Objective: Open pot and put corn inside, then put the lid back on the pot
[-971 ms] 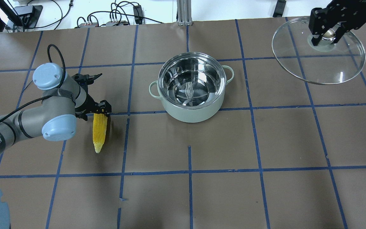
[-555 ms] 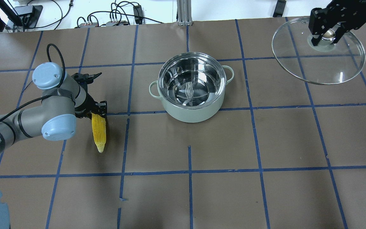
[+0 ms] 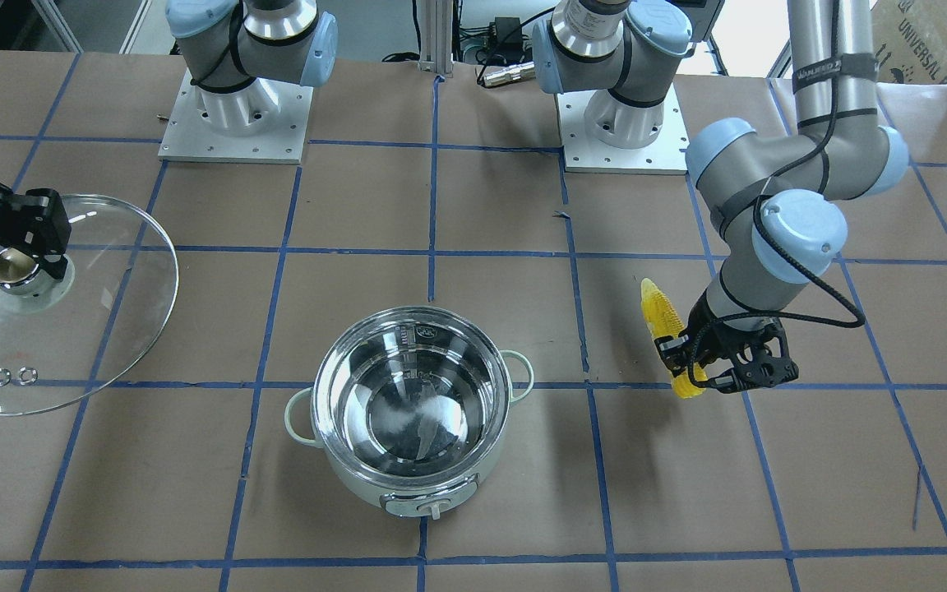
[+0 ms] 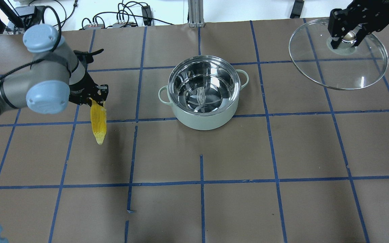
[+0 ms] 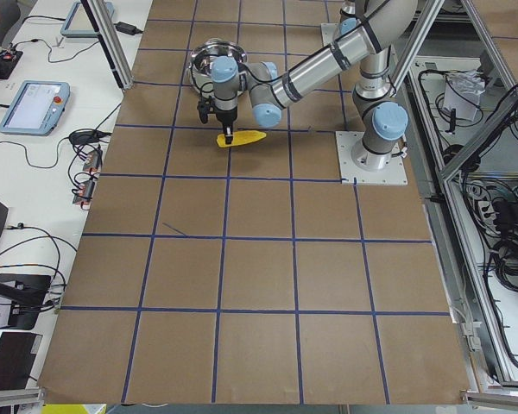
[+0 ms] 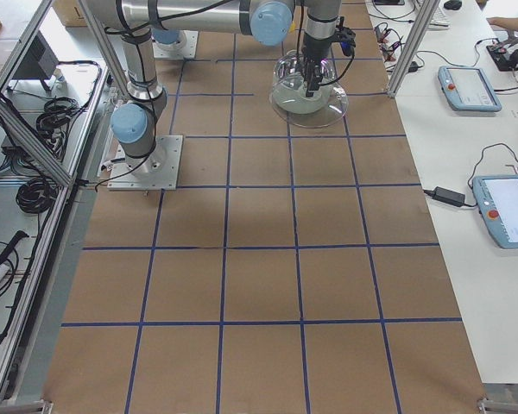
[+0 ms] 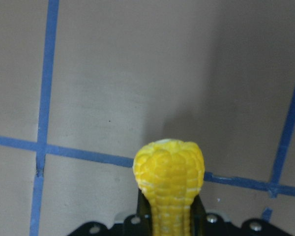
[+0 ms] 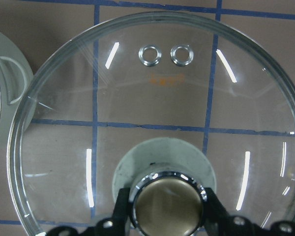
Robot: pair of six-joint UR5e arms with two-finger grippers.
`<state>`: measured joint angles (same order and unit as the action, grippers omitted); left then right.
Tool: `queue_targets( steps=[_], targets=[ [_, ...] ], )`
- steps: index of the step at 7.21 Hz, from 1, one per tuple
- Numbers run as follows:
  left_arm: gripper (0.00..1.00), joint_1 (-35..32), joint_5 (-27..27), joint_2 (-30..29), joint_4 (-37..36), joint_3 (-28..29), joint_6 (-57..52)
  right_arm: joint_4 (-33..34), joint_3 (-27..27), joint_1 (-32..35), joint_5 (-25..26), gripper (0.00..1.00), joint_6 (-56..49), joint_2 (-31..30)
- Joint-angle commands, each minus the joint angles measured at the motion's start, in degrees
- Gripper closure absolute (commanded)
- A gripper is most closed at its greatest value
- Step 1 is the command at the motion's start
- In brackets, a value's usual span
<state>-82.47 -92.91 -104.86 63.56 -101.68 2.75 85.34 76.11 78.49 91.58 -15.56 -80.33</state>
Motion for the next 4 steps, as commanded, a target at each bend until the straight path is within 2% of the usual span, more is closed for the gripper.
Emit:
queue_targets(
  steps=[1, 4],
  targets=[
    [0.83, -8.27, -0.26, 0.37, 11.83, 11.03, 10.54, 0.0, 0.0, 0.0, 0.0, 0.85, 0.0, 0.0],
    [0.86, -21.73, 0.71, -5.06, 12.38, 19.47, 25.41, 0.0, 0.0, 0.0, -0.09, 0.85, 0.0, 0.0]
  ],
)
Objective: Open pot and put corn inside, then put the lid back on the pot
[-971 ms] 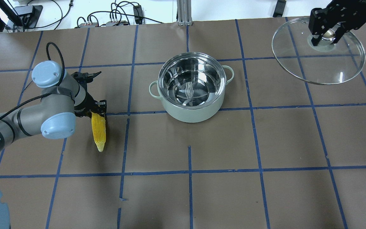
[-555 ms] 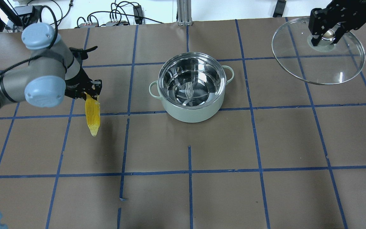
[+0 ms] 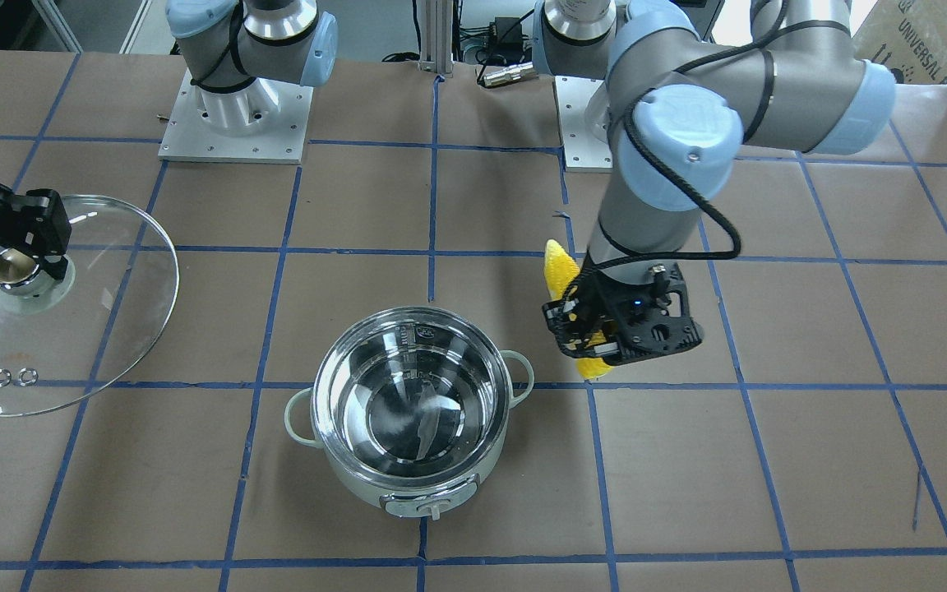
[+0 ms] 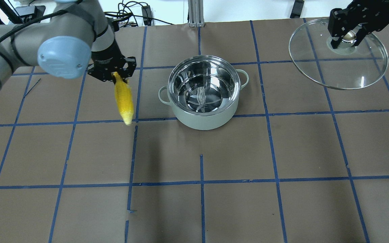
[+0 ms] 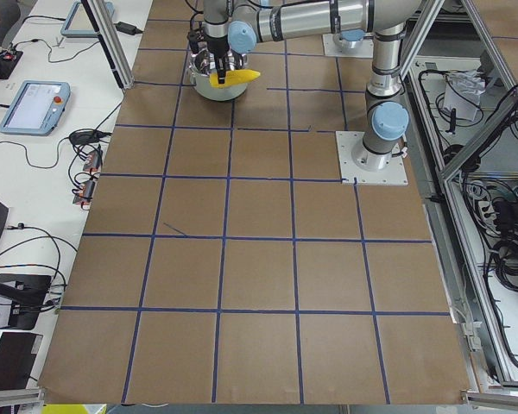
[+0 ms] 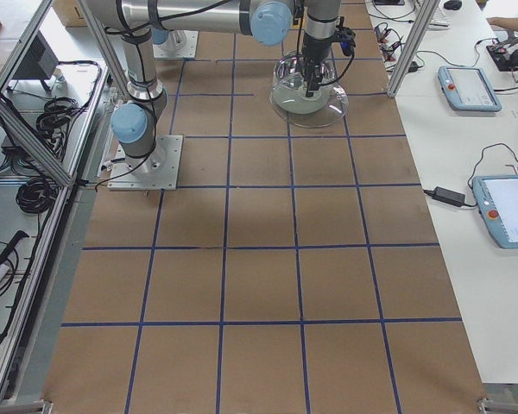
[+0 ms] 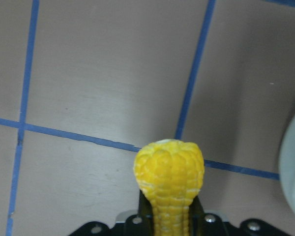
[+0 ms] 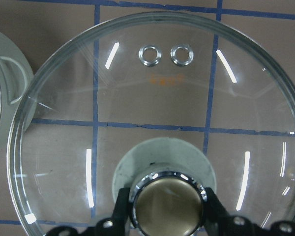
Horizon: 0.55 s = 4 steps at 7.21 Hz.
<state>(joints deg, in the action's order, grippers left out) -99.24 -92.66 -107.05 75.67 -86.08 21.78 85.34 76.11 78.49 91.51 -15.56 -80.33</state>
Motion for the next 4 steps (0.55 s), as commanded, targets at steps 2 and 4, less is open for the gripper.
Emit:
queue_targets(
  steps=[2, 4],
  targets=[
    [0.86, -10.69, 3.01, -8.85, 0.01, 12.3, 12.3, 0.0, 0.0, 0.0, -0.01, 0.85, 0.0, 0.0],
    [0.86, -12.38, 2.49, -16.05, -0.69, 16.46, 12.24, 0.0, 0.0, 0.0, -0.01, 0.85, 0.09, 0.0]
  ],
)
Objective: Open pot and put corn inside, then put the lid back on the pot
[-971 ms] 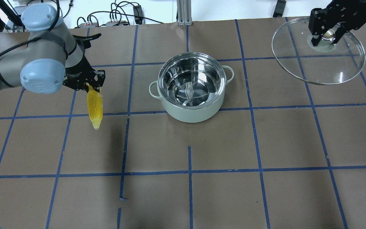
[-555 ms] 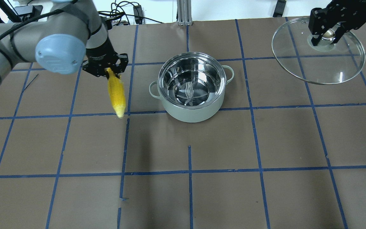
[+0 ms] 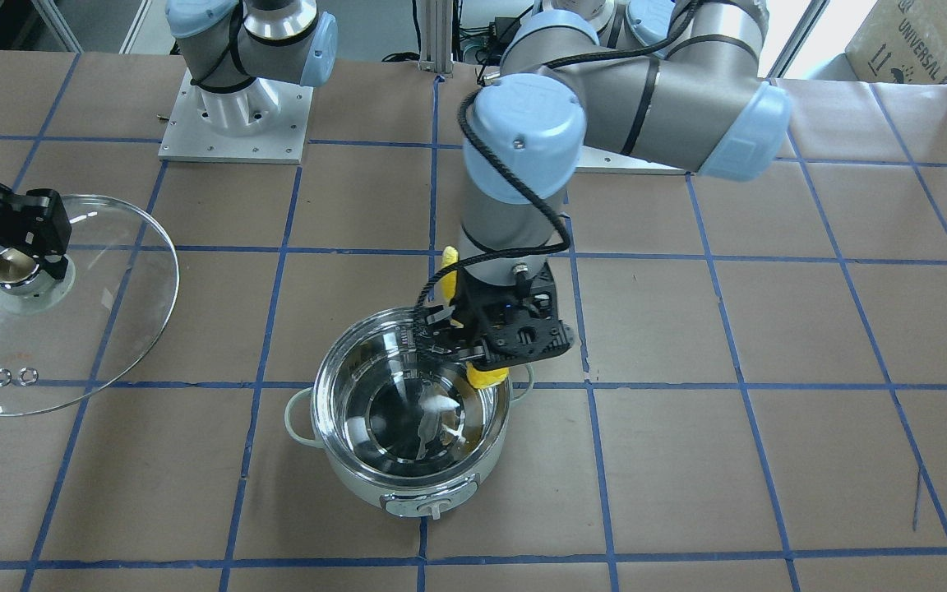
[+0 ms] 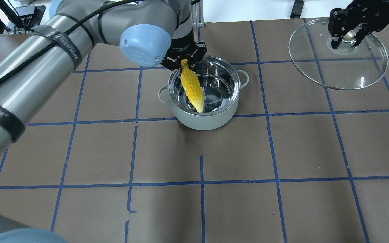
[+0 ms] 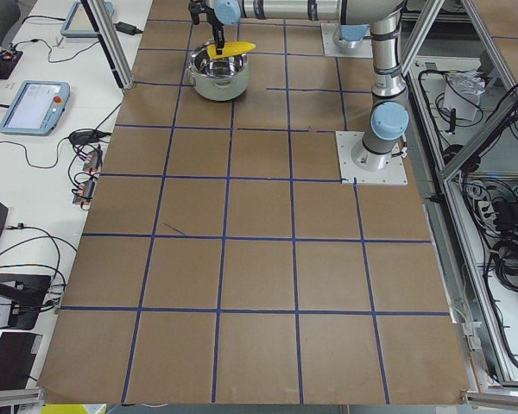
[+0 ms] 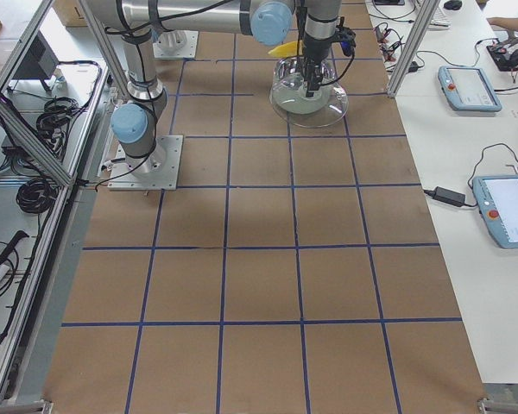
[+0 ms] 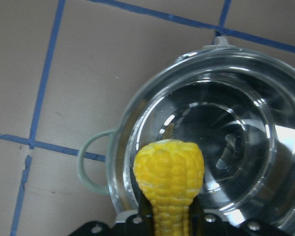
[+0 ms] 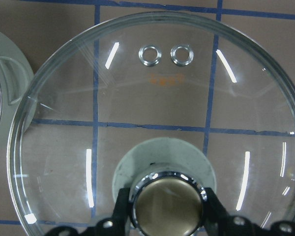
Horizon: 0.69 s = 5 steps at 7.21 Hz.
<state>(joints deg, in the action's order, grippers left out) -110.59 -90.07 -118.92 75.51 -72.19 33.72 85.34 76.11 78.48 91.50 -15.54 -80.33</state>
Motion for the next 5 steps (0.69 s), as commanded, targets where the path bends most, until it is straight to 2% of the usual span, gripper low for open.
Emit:
queue_targets(
  steps=[1, 3, 5],
  targets=[
    [0.86, -1.03, 0.07, -5.78, -1.76, 3.8, -1.27, -0.09, 0.0, 0.0, -0.09, 0.85, -0.02, 0.0],
    [0.86, -0.68, 0.42, -6.23, -1.86, 3.99, -8.47, -0.09, 0.09, 0.0, -0.09, 0.85, 0.07, 0.0],
    [0.86, 0.45, 0.51, -6.58, -4.3, 3.82, -9.45, 0.17, 0.7, 0.0, -0.18, 0.85, -0.02, -0.26]
  ],
)
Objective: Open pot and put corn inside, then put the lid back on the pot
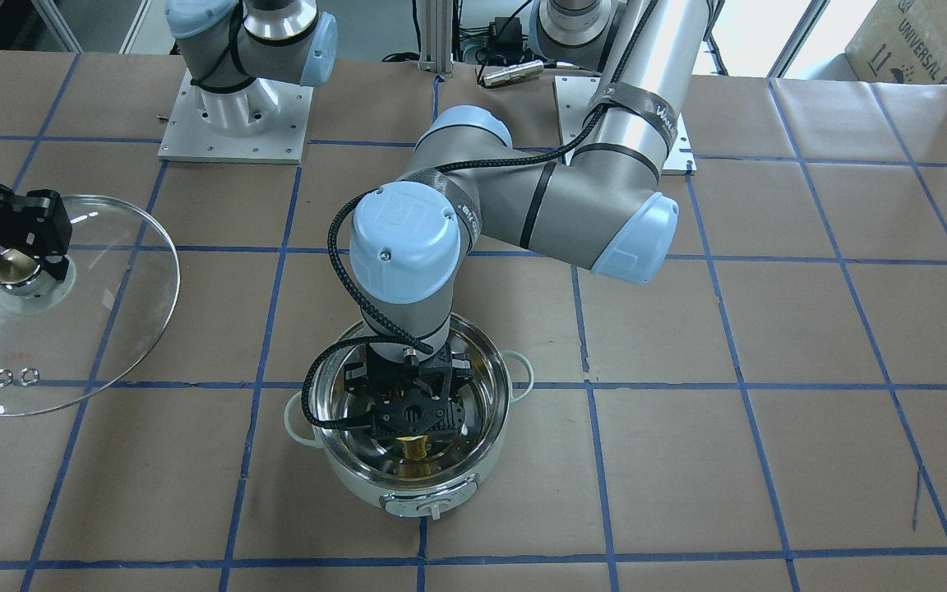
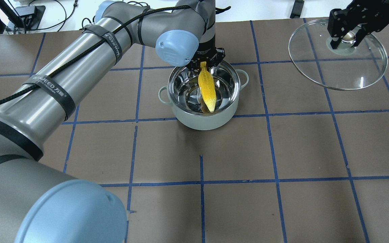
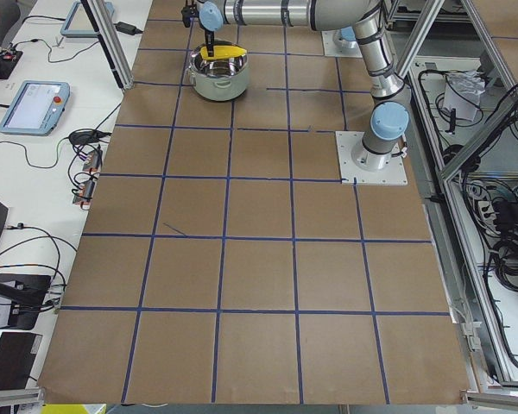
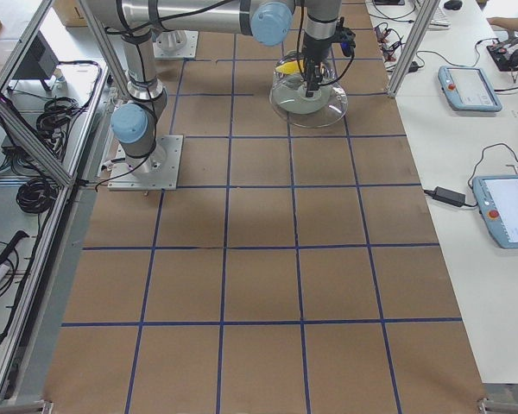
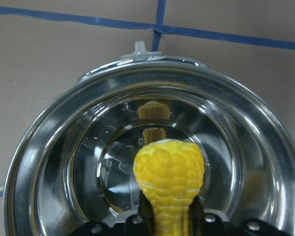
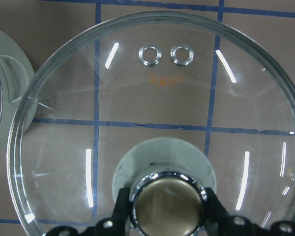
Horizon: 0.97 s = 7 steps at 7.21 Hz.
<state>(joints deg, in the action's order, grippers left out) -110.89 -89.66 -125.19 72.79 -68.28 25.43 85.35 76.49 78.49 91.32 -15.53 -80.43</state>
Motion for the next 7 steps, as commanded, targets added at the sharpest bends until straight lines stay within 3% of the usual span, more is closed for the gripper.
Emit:
queue_targets(
  steps=[1, 3, 4, 5, 7],
  targets=[
    [0.86, 2.41, 0.19, -0.67, -2.12, 0.08, -1.43, 0.17, 0.33, 0.0, 0.0, 0.85, -0.03, -0.07],
    [0.78, 2.78, 0.19, -0.85, -3.09, 0.08, -0.73, 0.25, 0.33, 0.0, 0.09, 0.85, 0.06, -0.07],
    [0.24, 2.78, 0.19, -0.85, -3.18, 0.08, -0.38, 0.26, 0.33, 0.0, 0.09, 0.85, 0.06, -0.07],
    [0.0, 2.61, 1.15, -0.94, -3.36, 0.08, 3.54, 0.26, 0.33, 0.0, 0.09, 0.85, 0.06, -0.07],
    [0.0, 2.17, 2.74, -0.94, -3.36, -0.36, 5.33, 0.26, 0.33, 0.0, 0.18, 0.85, 0.06, 0.01]
  ],
)
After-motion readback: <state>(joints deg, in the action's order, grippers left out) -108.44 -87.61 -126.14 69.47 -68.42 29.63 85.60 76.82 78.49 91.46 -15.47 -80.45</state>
